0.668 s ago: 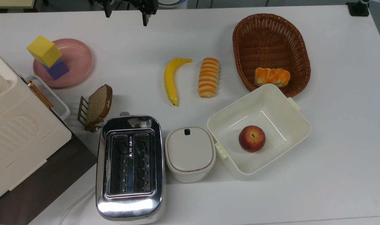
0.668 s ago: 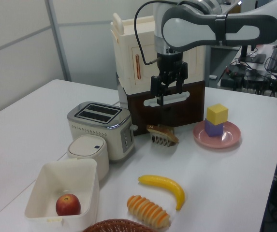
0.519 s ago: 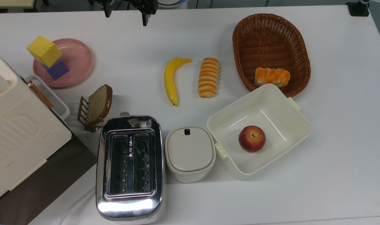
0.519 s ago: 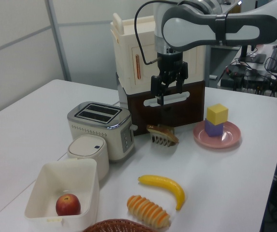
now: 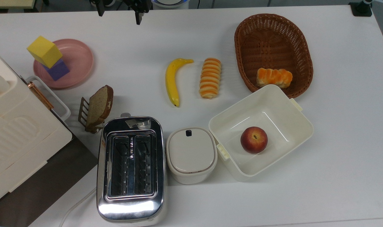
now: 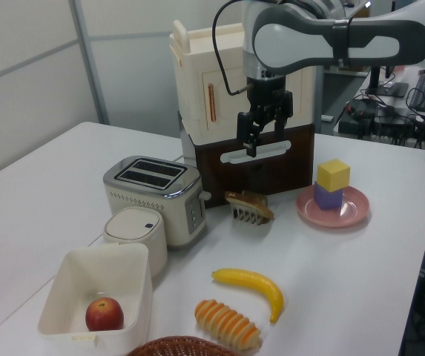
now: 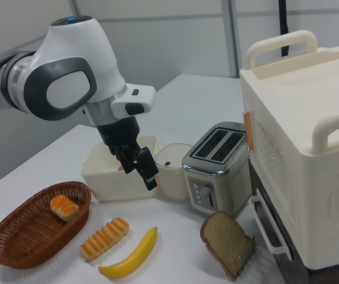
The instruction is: Put the yellow cube on the table
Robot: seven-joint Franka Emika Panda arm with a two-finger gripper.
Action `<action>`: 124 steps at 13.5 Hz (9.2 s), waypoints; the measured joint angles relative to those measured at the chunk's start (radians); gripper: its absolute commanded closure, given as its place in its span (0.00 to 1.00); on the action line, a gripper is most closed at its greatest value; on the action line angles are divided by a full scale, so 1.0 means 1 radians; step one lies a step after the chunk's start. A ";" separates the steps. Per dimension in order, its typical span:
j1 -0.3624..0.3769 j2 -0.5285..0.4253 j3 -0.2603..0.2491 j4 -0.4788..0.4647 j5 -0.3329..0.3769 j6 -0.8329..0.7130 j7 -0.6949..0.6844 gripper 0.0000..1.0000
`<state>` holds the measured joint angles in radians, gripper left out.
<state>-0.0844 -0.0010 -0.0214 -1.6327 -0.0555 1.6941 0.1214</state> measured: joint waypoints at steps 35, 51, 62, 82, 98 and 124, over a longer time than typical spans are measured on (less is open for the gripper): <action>0.080 0.096 -0.583 -0.156 0.000 0.206 -0.154 0.00; 0.072 0.184 -0.584 -0.163 0.000 0.296 -0.256 0.00; 0.002 0.220 -0.518 -0.191 0.019 0.373 -0.270 0.00; -0.032 0.259 -0.477 -0.202 0.020 0.408 -0.273 0.42; -0.044 0.177 -0.422 -0.189 0.048 0.382 -0.273 0.72; -0.073 0.167 0.049 -0.175 -0.016 0.352 -0.156 0.00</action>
<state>-0.1577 0.1663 0.0280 -1.8074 -0.0716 2.0459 -0.0349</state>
